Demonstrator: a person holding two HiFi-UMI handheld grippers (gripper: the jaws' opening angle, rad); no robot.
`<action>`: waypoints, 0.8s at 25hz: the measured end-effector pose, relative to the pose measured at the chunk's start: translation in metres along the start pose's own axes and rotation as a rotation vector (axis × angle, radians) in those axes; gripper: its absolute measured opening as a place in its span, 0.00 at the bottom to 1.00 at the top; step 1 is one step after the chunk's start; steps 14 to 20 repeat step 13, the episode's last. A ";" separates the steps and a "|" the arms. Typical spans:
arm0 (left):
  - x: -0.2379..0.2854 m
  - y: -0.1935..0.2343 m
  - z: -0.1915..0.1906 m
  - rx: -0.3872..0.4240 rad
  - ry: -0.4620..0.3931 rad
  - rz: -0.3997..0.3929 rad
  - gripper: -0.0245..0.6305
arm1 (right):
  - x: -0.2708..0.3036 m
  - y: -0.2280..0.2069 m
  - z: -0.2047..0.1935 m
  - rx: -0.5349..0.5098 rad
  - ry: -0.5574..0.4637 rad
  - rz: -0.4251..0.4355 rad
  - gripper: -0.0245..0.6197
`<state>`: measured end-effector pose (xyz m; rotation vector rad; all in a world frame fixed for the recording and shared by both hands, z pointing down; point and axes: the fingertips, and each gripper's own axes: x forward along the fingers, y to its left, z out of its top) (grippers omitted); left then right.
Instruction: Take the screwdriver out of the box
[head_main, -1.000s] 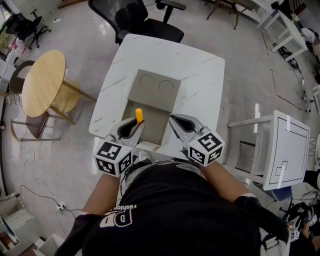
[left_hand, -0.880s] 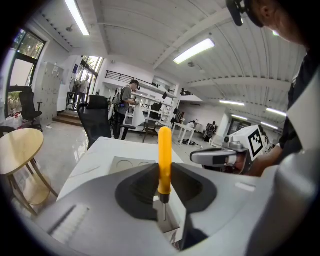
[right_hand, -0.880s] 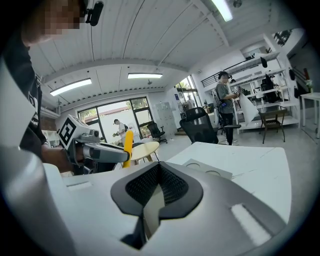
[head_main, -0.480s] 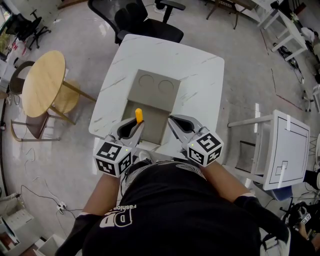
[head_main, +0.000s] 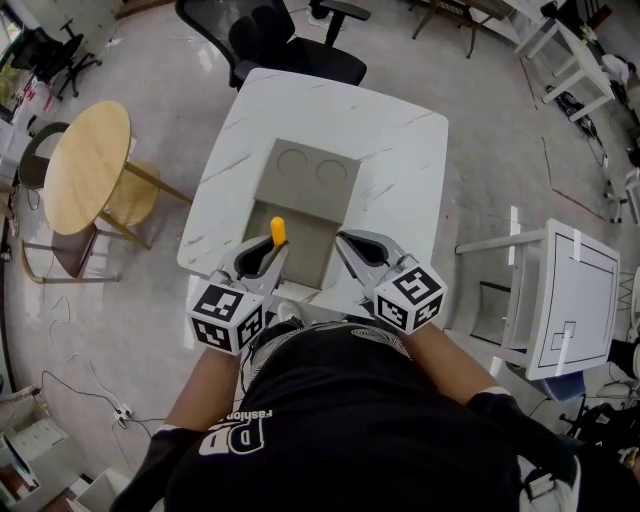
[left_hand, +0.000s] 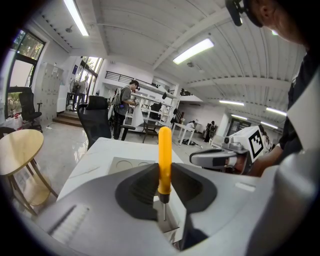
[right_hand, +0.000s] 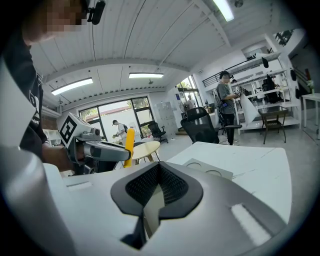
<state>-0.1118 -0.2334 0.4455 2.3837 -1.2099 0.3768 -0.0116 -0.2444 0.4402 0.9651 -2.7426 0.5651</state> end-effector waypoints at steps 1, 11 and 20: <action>0.000 0.000 0.000 0.000 0.000 0.000 0.25 | 0.000 0.000 0.000 0.000 0.000 0.000 0.03; 0.001 0.001 0.001 0.001 -0.002 -0.002 0.25 | 0.001 0.001 -0.001 0.000 0.001 -0.001 0.03; 0.000 0.001 0.001 0.001 -0.002 -0.002 0.25 | 0.001 0.001 -0.001 -0.001 0.001 -0.001 0.03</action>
